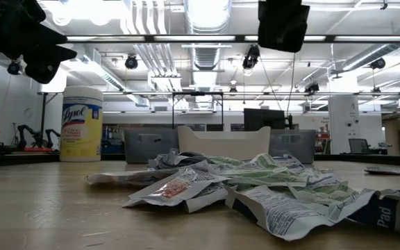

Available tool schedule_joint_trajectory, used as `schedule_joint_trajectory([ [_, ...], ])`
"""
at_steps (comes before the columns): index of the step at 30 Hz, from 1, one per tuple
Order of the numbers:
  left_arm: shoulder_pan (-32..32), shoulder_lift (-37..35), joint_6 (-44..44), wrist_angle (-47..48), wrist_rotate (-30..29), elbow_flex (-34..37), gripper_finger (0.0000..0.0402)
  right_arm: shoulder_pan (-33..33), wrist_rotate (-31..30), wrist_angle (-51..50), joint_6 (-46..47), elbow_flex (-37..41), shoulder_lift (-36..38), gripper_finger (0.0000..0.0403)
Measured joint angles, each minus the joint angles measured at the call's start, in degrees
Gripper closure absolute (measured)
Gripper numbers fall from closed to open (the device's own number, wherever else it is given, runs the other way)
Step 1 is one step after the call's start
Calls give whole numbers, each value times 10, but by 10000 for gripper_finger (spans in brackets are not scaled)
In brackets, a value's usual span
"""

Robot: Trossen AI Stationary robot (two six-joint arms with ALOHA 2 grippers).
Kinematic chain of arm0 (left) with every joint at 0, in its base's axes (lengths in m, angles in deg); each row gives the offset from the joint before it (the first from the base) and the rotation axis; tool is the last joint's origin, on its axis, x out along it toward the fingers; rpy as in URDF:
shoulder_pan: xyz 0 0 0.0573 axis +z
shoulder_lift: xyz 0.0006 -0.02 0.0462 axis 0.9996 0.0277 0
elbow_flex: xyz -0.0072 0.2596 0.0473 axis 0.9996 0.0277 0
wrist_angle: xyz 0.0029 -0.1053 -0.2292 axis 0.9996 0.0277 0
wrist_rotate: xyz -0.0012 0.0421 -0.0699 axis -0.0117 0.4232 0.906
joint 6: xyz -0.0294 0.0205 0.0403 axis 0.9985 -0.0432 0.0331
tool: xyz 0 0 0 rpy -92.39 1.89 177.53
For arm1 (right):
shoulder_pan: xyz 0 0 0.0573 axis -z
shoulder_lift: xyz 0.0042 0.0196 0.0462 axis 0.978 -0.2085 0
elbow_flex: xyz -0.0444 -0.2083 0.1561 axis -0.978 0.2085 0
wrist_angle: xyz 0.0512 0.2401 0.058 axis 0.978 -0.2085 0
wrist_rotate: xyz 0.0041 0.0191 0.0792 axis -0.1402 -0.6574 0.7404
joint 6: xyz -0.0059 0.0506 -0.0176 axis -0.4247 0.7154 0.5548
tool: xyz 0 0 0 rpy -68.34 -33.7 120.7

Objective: Pick & Place First Aid Supplies
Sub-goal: Put the right blue bandage pack into the right black bin

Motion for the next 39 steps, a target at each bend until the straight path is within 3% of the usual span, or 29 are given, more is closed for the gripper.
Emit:
schedule_joint_trajectory([
  [11, 0, 0, 4, 0, 0, 0, 241, -8, -29, 17, 54, 76, -2, 318],
  [23, 0, 0, 8, 0, 1, 0, 241, -2, -28, 92, 11, 152, -3, 265],
  [39, 0, 0, 9, 0, 2, 0, 241, 8, -9, 168, -8, 191, -19, 257],
])
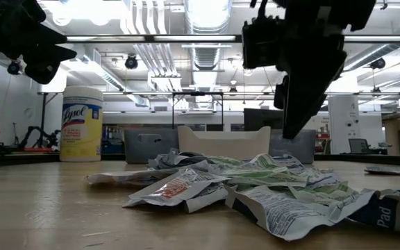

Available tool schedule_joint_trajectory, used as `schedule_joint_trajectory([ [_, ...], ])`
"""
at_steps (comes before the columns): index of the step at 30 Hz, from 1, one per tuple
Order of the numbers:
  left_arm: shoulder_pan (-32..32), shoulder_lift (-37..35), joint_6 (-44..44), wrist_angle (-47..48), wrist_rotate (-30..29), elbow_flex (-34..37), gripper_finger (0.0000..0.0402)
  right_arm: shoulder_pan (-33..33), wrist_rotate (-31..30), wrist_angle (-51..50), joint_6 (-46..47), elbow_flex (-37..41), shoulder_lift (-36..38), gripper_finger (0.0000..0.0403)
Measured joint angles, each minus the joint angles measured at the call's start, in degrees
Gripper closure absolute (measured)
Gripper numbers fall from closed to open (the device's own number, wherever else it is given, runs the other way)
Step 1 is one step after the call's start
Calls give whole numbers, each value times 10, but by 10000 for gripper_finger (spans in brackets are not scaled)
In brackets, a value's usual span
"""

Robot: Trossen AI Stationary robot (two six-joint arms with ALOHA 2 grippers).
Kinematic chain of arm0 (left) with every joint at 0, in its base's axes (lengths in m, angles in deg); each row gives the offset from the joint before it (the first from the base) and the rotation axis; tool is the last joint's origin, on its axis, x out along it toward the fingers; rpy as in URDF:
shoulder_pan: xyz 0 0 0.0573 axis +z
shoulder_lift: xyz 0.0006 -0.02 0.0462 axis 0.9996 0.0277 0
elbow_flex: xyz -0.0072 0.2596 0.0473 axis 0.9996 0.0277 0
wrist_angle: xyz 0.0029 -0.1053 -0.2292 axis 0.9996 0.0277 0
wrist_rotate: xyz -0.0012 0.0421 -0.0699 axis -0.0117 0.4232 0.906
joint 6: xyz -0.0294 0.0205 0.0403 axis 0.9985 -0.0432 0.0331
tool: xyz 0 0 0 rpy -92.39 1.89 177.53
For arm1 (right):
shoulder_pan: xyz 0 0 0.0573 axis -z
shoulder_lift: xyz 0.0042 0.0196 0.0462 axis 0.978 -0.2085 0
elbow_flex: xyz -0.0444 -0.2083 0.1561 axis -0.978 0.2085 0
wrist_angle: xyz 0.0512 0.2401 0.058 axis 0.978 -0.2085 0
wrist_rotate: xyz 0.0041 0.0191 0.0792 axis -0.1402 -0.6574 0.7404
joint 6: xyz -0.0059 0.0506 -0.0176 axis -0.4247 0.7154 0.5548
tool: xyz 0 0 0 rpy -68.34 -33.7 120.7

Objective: Pick & Place First Aid Supplies
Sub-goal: Put the right blue bandage pack into the right black bin

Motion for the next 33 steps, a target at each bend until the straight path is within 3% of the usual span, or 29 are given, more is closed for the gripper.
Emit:
schedule_joint_trajectory([
  [9, 0, 0, 1, 0, 0, 0, 241, 3, 2, -25, -29, -39, -69, 252],
  [33, 0, 0, -4, 0, 0, 0, 241, 2, 14, -29, -29, -41, -69, 258],
])
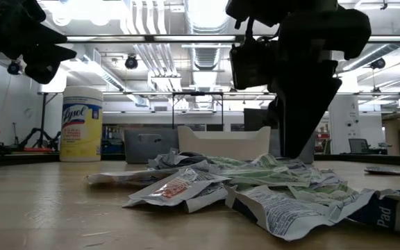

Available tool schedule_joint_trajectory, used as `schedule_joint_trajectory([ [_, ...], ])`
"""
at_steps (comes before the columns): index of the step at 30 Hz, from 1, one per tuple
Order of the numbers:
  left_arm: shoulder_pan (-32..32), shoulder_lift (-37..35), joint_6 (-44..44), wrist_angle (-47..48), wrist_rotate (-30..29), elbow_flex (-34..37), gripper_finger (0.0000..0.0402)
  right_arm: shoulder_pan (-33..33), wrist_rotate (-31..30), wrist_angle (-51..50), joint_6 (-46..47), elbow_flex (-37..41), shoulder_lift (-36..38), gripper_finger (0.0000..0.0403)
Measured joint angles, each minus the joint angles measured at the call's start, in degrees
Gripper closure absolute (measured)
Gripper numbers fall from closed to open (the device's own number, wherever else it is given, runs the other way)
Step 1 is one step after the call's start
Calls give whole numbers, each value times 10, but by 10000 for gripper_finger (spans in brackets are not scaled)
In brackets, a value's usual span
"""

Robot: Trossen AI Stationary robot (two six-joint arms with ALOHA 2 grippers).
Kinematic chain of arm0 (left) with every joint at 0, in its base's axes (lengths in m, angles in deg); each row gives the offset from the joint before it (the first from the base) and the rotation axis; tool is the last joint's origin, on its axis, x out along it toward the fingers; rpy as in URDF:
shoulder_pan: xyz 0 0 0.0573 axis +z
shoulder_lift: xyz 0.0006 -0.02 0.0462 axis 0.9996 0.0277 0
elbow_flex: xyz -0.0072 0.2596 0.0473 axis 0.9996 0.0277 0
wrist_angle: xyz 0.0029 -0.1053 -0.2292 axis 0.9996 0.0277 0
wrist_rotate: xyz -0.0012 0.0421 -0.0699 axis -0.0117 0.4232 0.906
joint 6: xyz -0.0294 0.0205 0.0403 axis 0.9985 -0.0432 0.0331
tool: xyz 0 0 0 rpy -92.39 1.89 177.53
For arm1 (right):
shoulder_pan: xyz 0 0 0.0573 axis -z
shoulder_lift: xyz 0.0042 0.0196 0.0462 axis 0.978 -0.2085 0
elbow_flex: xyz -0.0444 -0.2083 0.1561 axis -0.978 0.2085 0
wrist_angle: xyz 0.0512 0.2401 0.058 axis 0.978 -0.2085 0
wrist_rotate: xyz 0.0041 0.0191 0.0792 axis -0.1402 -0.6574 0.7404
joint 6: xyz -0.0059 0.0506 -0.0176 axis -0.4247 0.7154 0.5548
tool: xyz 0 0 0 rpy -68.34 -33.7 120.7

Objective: Pick & Place First Aid Supplies
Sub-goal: Put the right blue bandage pack into the right black bin

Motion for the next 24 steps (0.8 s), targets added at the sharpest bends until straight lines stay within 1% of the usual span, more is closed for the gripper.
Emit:
schedule_joint_trajectory([
  [5, 0, 0, -1, 0, 0, 0, 241, 0, 1, 9, 0, -2, -21, 260],
  [11, 0, 0, -1, 1, 0, 0, 241, 0, 2, 13, 0, -15, -37, 279],
  [16, 0, 0, -1, 1, 0, 0, 241, 0, 4, 12, 0, -20, -43, 305],
  [24, 0, 0, -2, 2, 0, 0, 241, 0, -1, 10, 0, -21, -43, 361],
])
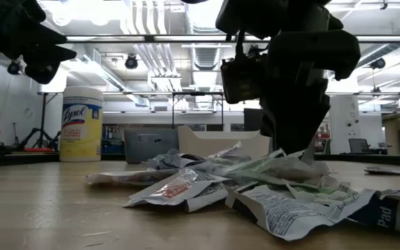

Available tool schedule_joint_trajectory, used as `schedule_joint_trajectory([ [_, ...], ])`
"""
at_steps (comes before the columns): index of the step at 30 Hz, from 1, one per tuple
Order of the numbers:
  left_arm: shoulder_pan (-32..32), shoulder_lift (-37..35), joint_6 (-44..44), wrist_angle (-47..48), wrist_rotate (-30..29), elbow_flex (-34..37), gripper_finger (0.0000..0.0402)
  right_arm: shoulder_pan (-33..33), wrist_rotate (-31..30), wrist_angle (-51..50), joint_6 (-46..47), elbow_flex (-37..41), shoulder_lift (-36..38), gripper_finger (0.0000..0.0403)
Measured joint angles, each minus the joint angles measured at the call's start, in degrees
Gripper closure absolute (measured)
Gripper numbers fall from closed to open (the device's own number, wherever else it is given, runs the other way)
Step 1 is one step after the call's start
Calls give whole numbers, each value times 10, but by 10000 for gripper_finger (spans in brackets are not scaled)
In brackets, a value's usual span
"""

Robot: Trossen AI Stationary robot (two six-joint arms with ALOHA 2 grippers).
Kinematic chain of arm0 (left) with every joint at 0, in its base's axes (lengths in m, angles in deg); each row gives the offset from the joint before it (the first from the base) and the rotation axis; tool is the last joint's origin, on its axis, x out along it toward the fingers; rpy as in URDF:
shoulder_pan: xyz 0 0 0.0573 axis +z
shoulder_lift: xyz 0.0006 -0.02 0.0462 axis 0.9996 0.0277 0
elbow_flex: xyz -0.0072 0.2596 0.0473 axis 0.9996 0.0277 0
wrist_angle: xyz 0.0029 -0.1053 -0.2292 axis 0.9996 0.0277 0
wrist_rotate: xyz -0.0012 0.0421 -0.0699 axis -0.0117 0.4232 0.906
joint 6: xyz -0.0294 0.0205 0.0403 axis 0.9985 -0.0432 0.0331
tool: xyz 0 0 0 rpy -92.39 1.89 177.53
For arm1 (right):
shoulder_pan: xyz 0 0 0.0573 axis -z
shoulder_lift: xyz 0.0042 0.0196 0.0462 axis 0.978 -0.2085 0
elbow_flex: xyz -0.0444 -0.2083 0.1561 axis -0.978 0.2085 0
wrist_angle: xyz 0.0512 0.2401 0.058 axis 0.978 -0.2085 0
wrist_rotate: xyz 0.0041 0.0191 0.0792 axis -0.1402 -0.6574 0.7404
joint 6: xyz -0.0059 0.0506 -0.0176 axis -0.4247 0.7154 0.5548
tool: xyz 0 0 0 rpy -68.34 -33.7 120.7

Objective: Pick & Place First Aid Supplies
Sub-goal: Put the right blue bandage pack into the right black bin

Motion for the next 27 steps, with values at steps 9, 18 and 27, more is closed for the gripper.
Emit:
schedule_joint_trajectory([
  [9, 0, 0, 0, 0, 0, 0, 241, 2, 0, -19, 2, 0, 0, 394],
  [18, 0, 0, 0, 0, 0, 0, 241, 7, -25, -88, 4, 0, 10, 394],
  [27, 0, 0, -1, 0, 0, 0, 241, 20, -123, -164, 31, 1, 53, 394],
])
